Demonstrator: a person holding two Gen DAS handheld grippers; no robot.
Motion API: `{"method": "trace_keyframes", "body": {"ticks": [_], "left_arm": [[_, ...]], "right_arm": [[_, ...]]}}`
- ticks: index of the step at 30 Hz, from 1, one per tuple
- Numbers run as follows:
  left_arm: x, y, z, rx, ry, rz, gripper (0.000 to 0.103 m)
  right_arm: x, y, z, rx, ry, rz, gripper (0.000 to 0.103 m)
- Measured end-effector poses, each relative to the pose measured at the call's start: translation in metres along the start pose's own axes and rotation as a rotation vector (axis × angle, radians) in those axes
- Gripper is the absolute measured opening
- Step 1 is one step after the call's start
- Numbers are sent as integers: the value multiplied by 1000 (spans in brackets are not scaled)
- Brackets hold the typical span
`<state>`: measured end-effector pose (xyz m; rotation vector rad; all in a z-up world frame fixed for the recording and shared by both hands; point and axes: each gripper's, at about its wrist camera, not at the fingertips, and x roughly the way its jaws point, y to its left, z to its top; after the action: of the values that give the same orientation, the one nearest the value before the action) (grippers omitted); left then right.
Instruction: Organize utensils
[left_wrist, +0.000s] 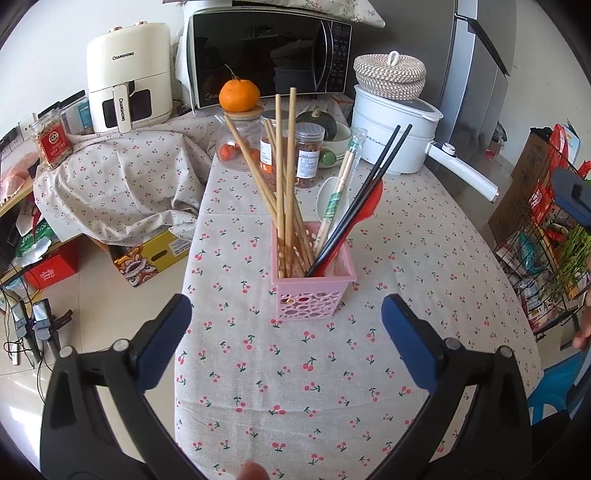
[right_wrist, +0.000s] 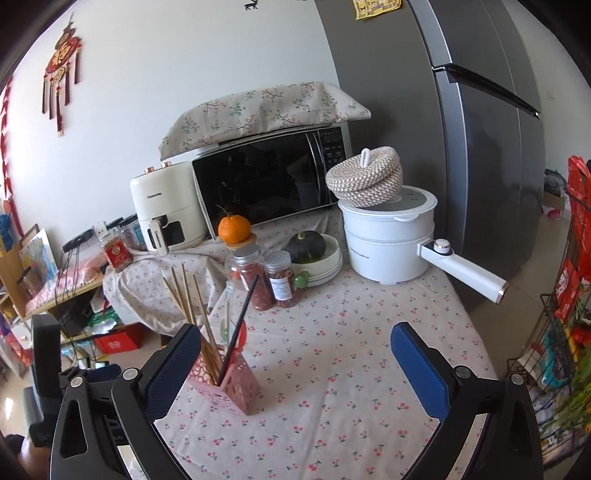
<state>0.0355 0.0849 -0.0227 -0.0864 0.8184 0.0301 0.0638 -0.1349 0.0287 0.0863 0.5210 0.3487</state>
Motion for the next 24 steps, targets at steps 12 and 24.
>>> {"method": "trace_keyframes", "body": {"ticks": [12,24], "left_arm": [[-45,-41,-11,-10,-55,-1,102],[-60,-50,-19,-35,-145,37,102]], "right_arm": [[-44,-23,-49,1,111,-188,103],[-53,-9,-51,-47,78,-220,103]]}}
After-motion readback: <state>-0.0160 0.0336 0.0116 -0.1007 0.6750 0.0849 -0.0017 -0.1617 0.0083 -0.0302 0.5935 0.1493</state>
